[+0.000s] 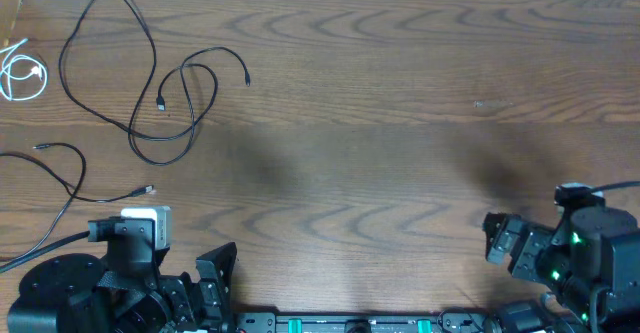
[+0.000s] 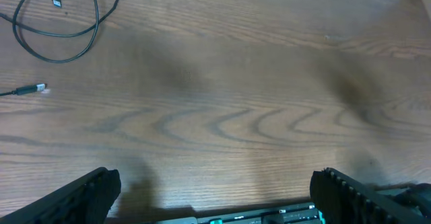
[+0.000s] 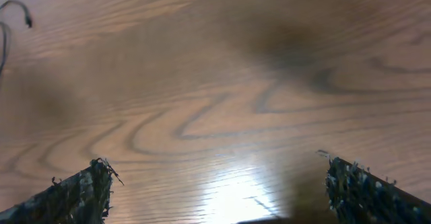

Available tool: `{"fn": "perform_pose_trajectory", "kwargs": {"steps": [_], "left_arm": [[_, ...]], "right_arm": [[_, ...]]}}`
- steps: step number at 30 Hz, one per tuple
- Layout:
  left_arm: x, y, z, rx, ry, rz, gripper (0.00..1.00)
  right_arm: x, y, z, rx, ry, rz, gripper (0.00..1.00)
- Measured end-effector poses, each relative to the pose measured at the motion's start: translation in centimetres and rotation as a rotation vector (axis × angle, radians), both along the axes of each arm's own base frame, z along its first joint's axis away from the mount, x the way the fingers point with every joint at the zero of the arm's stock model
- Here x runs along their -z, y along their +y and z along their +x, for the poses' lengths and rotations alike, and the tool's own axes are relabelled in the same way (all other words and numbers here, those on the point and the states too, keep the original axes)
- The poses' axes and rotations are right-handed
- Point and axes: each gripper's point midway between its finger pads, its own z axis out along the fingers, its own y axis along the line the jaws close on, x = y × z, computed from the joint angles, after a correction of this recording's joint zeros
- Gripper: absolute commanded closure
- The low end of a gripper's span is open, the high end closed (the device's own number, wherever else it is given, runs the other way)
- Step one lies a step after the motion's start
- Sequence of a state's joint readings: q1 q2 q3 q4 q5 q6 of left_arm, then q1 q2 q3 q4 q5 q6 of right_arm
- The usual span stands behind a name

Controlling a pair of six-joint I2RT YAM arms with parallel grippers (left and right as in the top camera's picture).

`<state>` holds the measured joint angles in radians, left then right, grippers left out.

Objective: Untangle cables

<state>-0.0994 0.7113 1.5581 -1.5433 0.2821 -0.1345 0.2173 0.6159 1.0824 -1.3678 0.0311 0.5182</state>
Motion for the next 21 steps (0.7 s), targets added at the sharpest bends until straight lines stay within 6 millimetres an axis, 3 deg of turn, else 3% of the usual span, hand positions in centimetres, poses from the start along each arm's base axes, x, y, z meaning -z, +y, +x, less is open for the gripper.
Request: {"fn": "perform_pose_trajectory", "kwargs": {"steps": [10,21], "left_arm": [[0.0,0.0,0.0,0.0,0.0,0.0,0.05],[0.0,0.0,0.0,0.0,0.001,0.0,0.05]], "right_arm": [[0.1,-1.8,1.0,0.102,-0.147,-0.012,0.01],[3.3,-2.3,3.5,0.147,-0.352,0.014,0.01]]}}
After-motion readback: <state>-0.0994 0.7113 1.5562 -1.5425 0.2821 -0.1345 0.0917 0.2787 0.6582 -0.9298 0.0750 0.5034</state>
